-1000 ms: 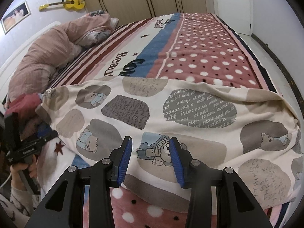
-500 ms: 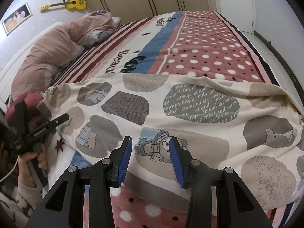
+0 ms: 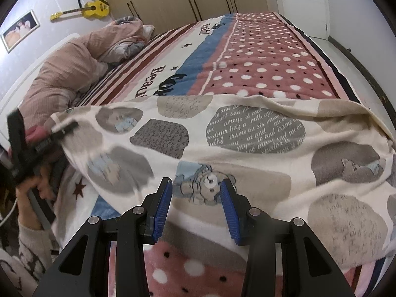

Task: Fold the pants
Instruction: 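Grasp the pants edge with the left tool and lift it, then fold the held edge over the pants with the left tool and release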

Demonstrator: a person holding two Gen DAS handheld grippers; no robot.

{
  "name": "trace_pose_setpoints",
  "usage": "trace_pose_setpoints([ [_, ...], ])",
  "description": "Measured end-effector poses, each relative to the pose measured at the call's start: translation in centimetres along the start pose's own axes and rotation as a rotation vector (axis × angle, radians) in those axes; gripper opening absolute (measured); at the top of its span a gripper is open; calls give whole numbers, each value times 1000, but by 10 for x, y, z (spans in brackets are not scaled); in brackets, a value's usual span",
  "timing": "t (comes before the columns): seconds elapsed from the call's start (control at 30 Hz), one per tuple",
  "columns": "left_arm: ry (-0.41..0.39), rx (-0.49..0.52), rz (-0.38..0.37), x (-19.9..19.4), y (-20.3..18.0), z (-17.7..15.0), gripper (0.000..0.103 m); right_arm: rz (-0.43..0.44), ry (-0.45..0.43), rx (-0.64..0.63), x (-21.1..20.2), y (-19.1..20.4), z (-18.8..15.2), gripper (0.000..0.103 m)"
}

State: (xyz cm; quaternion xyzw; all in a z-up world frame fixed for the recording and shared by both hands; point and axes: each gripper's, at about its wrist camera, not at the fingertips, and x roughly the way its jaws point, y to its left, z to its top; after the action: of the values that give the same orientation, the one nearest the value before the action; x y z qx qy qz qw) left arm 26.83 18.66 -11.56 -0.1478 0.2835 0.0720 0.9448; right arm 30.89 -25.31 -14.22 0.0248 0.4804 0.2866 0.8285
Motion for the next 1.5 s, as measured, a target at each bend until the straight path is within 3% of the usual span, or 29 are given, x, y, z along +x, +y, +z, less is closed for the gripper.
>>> trace_pose_setpoints([
  [0.17, -92, 33, 0, -30, -3, 29, 5, 7, 14, 12, -8, -1, -16, 36],
  [0.63, -220, 10, -8, -87, -1, 64, 4, 55, -29, -4, -38, 15, -24, 36],
  [0.73, -255, -6, 25, -102, 9, 74, 4, 86, -23, -20, -36, 27, -23, 36],
  [0.87, -294, -42, 131, -123, 36, 87, 3, 161, 0, -33, -30, 45, -21, 36],
  [1.07, -270, 0, 194, -141, 50, 98, 3, 192, 34, -69, -24, 62, -29, 36],
  [1.3, -235, 143, 118, -132, -7, 96, 3, 174, 9, -5, -42, 31, -39, 38],
  [1.5, -113, 270, -33, -88, -90, 66, 3, 144, -39, 23, -67, 0, -43, 38],
])
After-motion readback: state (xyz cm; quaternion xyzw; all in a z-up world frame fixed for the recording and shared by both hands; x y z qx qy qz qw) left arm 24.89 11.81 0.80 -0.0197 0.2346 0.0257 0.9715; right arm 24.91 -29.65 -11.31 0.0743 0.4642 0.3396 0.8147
